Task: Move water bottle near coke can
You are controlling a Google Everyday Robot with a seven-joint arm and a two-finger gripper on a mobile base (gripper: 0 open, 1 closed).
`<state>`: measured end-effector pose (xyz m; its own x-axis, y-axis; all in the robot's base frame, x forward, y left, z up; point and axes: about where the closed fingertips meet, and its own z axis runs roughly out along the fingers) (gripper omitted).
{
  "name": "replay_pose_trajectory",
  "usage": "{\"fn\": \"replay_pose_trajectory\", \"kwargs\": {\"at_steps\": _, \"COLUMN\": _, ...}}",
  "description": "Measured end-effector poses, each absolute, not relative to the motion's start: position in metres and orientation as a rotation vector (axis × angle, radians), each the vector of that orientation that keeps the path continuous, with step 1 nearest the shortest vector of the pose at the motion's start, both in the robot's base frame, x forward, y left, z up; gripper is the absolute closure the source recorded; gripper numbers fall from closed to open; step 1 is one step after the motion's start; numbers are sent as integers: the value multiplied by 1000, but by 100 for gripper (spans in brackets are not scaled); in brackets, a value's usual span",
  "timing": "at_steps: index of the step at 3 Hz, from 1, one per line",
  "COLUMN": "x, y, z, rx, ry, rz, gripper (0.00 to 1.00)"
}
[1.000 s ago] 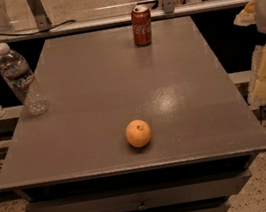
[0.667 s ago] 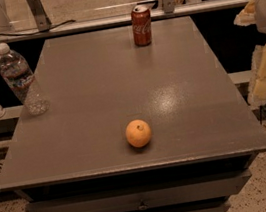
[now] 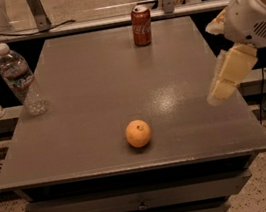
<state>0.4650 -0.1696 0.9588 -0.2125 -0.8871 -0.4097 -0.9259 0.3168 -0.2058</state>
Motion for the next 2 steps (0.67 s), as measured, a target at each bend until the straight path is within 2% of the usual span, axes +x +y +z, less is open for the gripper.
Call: {"fn": "replay_pose_trajectory", "kwargs": {"at_steps": 2, "x": 473, "y": -76, "z": 947, "rx": -1524, "ry": 1948, "rz": 387, "gripper": 0}}
